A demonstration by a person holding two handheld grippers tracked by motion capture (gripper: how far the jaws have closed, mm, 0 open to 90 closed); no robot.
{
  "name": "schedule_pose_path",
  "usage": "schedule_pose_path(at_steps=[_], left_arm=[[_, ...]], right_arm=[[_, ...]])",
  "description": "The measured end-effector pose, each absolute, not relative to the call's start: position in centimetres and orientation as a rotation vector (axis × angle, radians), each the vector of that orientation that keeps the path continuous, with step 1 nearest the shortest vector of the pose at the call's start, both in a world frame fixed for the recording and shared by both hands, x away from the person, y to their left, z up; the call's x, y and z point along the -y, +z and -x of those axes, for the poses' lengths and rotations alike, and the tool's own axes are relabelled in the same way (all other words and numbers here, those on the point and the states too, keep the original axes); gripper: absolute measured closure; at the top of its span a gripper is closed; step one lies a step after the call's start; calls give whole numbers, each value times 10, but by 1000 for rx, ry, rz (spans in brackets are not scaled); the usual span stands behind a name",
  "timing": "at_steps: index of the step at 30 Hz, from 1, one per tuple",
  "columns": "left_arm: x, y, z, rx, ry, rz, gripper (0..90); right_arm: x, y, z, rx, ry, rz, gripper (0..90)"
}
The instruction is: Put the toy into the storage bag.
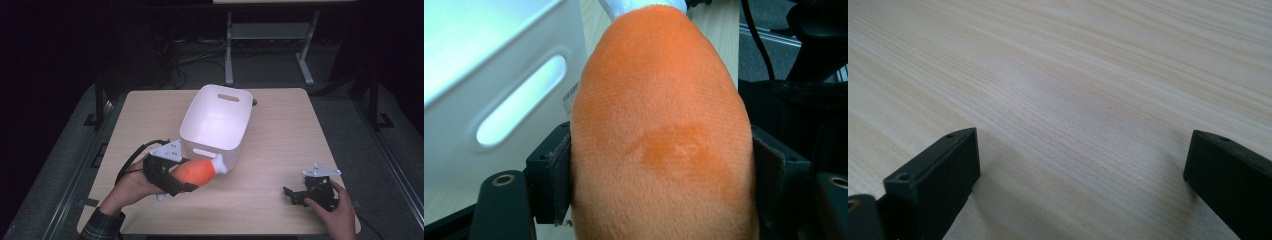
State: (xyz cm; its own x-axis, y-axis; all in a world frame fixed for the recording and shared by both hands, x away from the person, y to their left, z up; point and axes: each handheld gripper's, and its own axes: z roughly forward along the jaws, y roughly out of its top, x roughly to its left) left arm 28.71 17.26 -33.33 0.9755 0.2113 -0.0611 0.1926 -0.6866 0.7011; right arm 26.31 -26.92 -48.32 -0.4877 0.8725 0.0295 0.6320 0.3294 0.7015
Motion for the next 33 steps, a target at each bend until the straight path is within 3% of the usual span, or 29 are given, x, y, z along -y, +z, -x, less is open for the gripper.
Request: schedule_pose_path(at_steps=[33], left_arm=[[-163, -289, -339, -317, 79, -2329, 249]], right_arm=[[269, -483, -263, -2246, 945, -1336, 9]])
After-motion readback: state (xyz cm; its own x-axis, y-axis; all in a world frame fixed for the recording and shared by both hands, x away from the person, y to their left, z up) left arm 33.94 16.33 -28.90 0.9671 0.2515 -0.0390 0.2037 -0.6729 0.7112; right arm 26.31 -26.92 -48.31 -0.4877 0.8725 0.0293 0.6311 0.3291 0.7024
